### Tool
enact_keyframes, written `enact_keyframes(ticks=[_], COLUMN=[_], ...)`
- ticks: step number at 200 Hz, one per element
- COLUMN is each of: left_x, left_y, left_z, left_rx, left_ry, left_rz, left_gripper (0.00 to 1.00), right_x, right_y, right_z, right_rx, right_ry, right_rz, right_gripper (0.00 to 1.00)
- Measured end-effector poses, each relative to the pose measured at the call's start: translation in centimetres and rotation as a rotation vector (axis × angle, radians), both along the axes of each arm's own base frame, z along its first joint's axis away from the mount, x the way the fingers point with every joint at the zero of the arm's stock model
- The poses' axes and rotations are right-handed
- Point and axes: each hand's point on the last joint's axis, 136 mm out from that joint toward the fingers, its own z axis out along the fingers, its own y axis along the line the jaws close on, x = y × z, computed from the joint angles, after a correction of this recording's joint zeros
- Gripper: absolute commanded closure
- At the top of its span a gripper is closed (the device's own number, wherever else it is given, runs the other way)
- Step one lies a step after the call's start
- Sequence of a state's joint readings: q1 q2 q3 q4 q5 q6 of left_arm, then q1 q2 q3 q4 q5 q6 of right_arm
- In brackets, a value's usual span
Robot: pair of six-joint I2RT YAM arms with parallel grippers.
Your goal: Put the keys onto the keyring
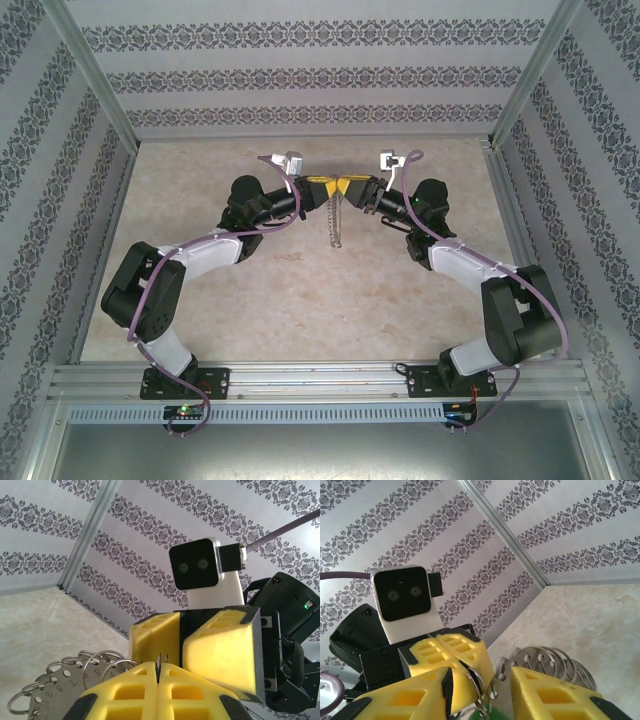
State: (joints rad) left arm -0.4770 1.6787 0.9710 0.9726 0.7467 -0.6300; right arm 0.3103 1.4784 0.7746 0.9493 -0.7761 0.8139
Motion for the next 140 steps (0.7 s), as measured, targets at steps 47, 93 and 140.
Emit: enact_keyframes(ticks=[47,93,140], left_x=[0.08,0.34,0.57], left_y=[0.02,0.13,0.20], left_z=[0.07,0.00,-0.05], left_rx=[-0.001,0.000,0.002], left_ry=[-0.001,0.005,0.013], left_rz=[0.004,0.018,0.028], left_gripper=[1.00,1.00,1.00], right_x=[-0.04,0.12,0.19], right_y=[0.04,0.15,0.21], right_z=[-0.17,-0.26,-0.26], right_rx=[0.019,0.047,0.067], right_ry=[-0.001,-0.002,-0.002], right_rz=[0.007,0.031,0.045], right_gripper=[0.77,0.91,1.00])
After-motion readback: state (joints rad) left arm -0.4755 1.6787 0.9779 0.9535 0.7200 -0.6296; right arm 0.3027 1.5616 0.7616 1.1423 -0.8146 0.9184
